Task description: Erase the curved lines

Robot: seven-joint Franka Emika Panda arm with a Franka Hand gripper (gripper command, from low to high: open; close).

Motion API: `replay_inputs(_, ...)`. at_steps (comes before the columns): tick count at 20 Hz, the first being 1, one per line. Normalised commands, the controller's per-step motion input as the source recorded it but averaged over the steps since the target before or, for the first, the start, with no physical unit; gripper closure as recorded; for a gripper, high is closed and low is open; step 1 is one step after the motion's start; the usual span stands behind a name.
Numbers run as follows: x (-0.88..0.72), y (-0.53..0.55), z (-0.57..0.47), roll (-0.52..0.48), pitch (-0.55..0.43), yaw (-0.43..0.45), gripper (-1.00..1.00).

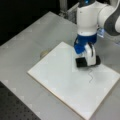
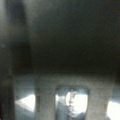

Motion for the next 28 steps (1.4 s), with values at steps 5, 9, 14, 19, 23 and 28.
replay_inputs(5, -0.39, 0.06, -0.32, 0.001, -0.261, -0.085, 1.00)
replay_inputs(9, -0.33, 0.08, -0.37, 0.008, -0.304, -0.085, 1.00)
replay_inputs(14, -0.31, 0.12, -0.38, 0.027, -0.311, -0.116, 1.00)
replay_inputs(19, -0.30, 0.16, -0.40, 0.029, -0.306, -0.122, 1.00)
replay_inputs(23, -0.30, 0.23, -0.44, 0.037, -0.273, -0.124, 1.00)
replay_inputs(28, -0.31, 0.32, -0.46, 0.031, -0.246, -0.139, 1.00)
